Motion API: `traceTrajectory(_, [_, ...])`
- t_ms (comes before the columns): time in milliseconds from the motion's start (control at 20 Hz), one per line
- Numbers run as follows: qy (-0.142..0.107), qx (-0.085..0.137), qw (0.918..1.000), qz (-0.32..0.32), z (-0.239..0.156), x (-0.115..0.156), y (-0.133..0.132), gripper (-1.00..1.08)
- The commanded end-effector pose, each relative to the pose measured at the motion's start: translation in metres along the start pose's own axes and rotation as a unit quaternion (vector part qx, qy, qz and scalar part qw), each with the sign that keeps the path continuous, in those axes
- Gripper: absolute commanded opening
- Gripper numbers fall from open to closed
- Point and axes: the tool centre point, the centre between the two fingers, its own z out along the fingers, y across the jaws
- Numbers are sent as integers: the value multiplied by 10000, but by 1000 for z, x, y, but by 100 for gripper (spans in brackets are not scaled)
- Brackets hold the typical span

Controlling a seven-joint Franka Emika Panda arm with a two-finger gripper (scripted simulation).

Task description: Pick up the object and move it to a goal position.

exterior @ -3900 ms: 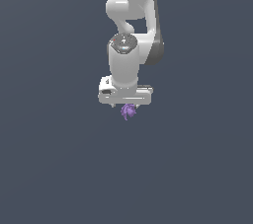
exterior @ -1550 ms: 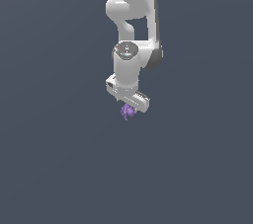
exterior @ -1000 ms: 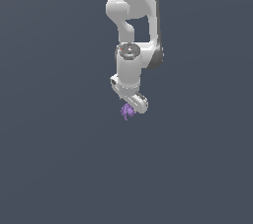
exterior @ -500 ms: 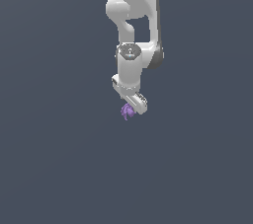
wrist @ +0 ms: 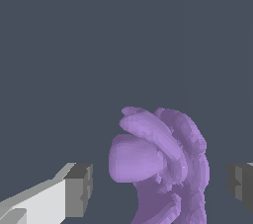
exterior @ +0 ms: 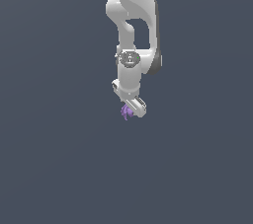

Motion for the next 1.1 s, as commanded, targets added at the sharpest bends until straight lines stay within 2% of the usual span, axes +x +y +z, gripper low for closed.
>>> traceTrajectory(0, [0, -1, 10000, 4, 11, 0, 0, 100])
traceTrajectory(300, [0, 0, 10000, 7, 22, 0, 0, 100])
traceTrajectory(350, [0, 0, 10000, 7, 22, 0, 0, -100])
traceTrajectory(1050, [4, 10, 10000, 6, 16, -1, -3, -100])
